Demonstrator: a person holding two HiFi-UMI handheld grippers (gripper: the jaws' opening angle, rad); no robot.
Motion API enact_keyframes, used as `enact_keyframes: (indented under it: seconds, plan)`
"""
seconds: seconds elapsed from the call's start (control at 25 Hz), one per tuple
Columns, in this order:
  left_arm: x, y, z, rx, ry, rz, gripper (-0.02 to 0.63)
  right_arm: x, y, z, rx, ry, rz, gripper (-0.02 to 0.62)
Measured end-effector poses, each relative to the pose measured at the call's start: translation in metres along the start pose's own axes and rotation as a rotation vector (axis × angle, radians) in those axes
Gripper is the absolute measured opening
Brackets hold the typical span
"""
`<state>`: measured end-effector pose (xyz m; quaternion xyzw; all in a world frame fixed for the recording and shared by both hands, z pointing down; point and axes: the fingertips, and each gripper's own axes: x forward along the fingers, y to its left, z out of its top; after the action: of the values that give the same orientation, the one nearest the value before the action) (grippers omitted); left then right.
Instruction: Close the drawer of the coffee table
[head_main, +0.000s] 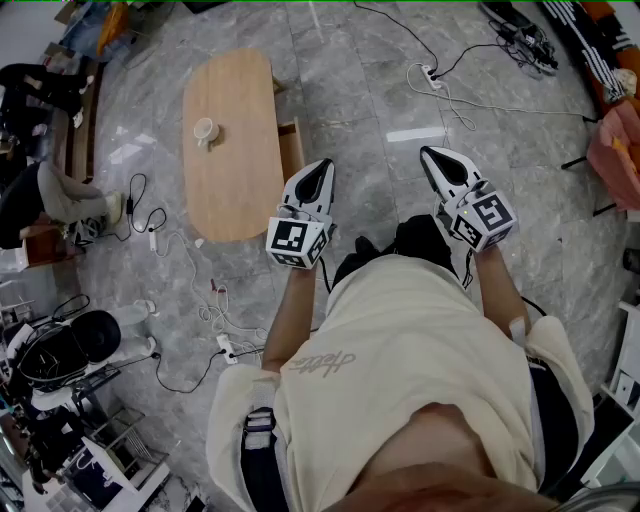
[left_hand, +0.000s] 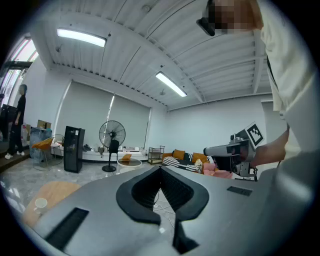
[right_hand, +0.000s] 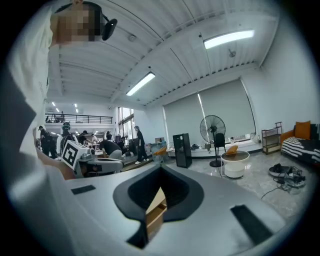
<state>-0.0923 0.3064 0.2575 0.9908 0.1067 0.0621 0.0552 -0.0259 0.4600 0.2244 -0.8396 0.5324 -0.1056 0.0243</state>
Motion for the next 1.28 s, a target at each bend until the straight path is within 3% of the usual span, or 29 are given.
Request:
enact_keyframes:
  seconds: [0.28, 0.64, 0.8, 1.08, 1.28]
  plan:
    - [0.026, 0.014, -0.002, -0.01, 0.014, 0.001, 0.005, 0.01, -0.023, 0.006, -0.005, -0.016, -0.022, -0.006]
    - [0.113, 0.028, 0.004, 0.004, 0.078, 0.057, 0.005, 0.049, -0.127, -0.002, 0.023, 0.048, -0.02, -0.006]
    - [0.159, 0.048, 0.019, -0.089, 0.061, 0.079, 0.005, 0.09, -0.175, 0.017, -0.062, 0.078, 0.025, -0.006]
    - [0.217, 0.088, 0.03, -0.258, -0.022, 0.272, 0.005, 0.135, -0.254, 0.024, -0.018, 0.085, 0.158, -0.006]
    - [0.221, 0.116, 0.032, -0.21, 0.013, 0.396, 0.005, 0.18, -0.274, 0.028, -0.012, 0.107, 0.224, -0.006]
